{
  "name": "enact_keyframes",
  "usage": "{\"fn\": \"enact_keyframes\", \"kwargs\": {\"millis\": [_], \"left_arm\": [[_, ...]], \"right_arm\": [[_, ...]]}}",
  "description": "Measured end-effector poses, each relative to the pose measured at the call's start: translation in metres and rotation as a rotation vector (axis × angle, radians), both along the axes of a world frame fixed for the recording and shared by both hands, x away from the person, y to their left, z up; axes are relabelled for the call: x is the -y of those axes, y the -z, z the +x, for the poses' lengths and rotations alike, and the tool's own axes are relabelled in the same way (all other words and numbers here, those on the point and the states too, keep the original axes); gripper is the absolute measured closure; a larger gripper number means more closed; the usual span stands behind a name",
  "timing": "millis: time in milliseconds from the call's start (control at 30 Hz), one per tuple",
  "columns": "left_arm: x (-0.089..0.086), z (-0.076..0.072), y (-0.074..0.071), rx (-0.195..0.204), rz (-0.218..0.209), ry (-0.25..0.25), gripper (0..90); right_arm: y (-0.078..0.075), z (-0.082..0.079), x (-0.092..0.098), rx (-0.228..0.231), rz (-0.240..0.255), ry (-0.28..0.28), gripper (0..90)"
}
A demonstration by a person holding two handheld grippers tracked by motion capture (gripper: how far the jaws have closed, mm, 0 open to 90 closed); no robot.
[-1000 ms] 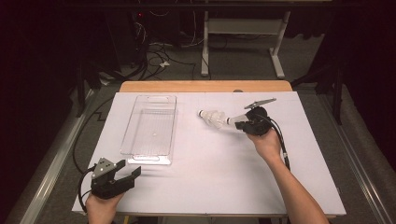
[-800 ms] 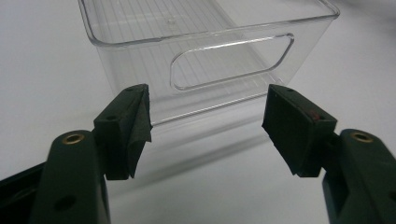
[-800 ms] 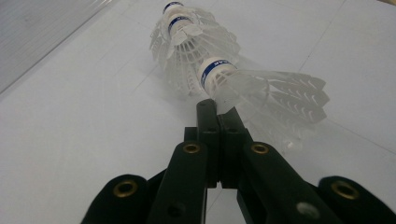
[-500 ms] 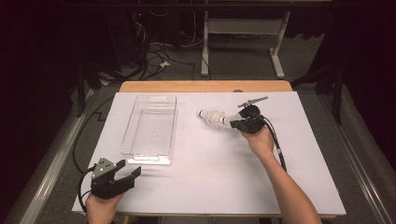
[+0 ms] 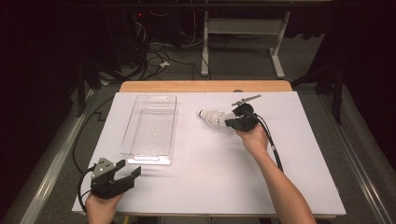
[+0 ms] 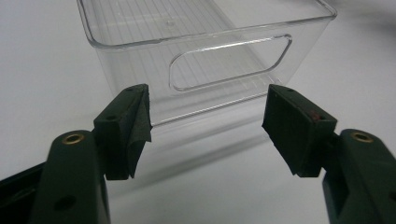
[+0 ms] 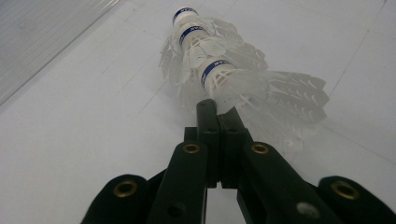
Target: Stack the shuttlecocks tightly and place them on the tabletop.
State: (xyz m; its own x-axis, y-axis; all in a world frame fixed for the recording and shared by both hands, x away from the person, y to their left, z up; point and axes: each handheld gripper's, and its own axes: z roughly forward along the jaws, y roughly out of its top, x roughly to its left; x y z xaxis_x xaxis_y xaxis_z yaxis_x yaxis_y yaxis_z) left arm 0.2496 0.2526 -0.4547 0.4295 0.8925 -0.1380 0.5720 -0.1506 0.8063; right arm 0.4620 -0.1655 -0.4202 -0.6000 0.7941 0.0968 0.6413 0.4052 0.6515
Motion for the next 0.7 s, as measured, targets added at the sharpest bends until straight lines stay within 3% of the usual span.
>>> {"fn": "enact_keyframes", "kwargs": {"millis": [700], "left_arm": [[0.002,0.0,0.0,0.003,0.005,0.01,32.9]], "right_arm": [[0.006,0.01,-0.021,0.004,0.015,-0.013,90.0]]}}
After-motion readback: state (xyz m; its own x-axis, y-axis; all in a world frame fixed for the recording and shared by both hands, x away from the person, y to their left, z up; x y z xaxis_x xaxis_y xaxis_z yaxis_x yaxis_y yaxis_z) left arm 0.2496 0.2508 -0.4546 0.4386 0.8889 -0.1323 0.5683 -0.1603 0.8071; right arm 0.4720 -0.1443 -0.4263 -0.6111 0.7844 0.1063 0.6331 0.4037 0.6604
